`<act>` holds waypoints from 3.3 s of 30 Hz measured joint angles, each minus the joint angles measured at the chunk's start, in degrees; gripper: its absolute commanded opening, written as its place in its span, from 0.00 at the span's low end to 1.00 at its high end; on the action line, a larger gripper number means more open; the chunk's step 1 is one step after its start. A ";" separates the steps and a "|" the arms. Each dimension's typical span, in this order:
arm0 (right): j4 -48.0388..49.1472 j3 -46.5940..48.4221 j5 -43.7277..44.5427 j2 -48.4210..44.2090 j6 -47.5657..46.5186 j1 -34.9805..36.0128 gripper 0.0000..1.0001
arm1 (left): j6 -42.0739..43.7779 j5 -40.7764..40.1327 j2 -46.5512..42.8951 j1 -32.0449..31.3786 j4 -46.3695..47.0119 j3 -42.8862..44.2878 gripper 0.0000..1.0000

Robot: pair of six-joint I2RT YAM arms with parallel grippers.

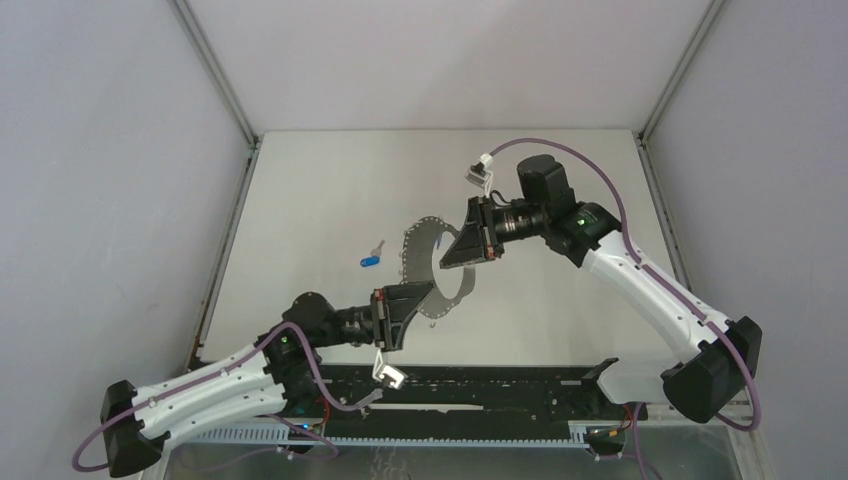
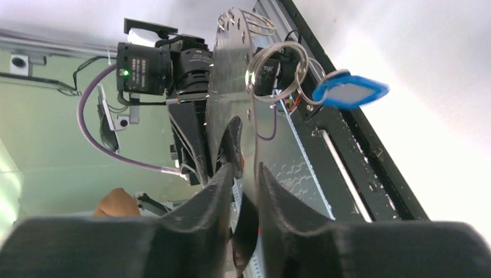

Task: Put the keys on the keyring

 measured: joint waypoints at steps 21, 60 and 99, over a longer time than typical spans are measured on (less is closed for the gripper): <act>-0.57 2.73 19.21 -24.35 -26.67 -0.26 0.97 | -63.39 0.72 1.09 0.00 -26.64 21.90 0.00; -1.75 -1.36 28.00 -14.56 -41.55 25.99 0.00 | -90.73 8.55 4.13 4.04 -28.06 25.64 0.60; -8.39 -1.31 46.18 -13.16 -43.65 34.05 0.00 | -79.19 2.54 5.88 4.37 -34.91 29.18 0.63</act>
